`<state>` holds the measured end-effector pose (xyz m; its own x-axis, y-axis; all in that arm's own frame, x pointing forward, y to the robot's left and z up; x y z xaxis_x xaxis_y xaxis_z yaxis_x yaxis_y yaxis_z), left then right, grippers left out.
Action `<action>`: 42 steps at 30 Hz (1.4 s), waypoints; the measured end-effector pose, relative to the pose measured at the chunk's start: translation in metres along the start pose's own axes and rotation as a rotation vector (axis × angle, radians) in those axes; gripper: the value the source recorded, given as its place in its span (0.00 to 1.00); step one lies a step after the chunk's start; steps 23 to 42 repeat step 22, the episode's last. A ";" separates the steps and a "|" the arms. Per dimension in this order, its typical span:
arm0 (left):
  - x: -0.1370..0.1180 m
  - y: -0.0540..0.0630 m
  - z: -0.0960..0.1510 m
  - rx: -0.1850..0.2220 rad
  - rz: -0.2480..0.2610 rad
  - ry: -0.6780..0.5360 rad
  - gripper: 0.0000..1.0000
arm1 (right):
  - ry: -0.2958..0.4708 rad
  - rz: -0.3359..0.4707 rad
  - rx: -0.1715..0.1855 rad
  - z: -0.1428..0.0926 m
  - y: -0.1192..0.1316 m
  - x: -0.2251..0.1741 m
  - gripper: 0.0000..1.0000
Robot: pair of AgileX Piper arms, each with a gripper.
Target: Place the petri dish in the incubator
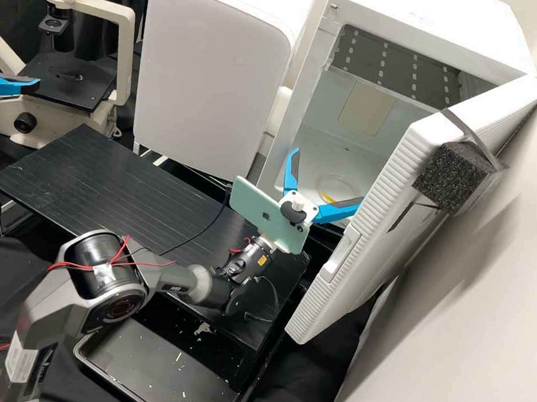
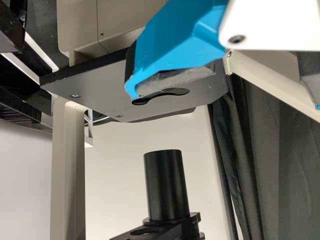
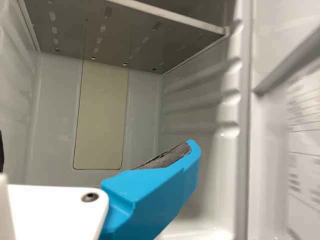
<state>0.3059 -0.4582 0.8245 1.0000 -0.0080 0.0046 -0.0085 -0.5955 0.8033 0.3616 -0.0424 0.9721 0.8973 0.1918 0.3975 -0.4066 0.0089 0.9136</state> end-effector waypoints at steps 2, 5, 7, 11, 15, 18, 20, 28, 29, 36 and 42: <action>0.000 0.000 0.000 0.000 0.000 0.000 1.00 | -0.023 -0.001 -0.003 0.000 0.005 -0.011 1.00; 0.000 0.000 0.000 0.000 0.000 0.000 1.00 | -0.061 -0.003 0.004 -0.006 0.008 -0.031 1.00; 0.000 0.000 0.000 0.000 0.000 0.000 1.00 | -0.102 -0.006 0.017 -0.010 0.008 -0.049 1.00; 0.000 0.000 0.000 0.000 0.000 0.000 1.00 | -0.153 -0.011 0.046 -0.029 0.010 -0.091 1.00; 0.000 0.000 0.000 0.000 0.000 0.000 1.00 | -0.155 -0.009 0.087 -0.051 0.012 -0.124 1.00; 0.000 0.000 0.000 0.000 0.000 0.000 1.00 | -0.151 -0.009 0.121 -0.068 0.011 -0.152 1.00; 0.000 0.000 0.000 0.000 0.000 0.000 1.00 | -0.132 -0.008 0.140 -0.080 0.010 -0.166 1.00; 0.000 0.000 0.000 0.000 0.000 0.000 1.00 | -0.112 -0.014 0.156 -0.089 0.007 -0.179 1.00; 0.000 0.000 0.000 0.000 0.000 0.000 1.00 | -0.112 -0.014 0.156 -0.089 0.007 -0.179 1.00; 0.000 0.000 0.000 0.000 0.000 0.000 1.00 | -0.112 -0.014 0.156 -0.089 0.007 -0.179 1.00; 0.000 0.000 0.000 0.000 0.000 0.000 1.00 | -0.112 -0.014 0.156 -0.089 0.007 -0.179 1.00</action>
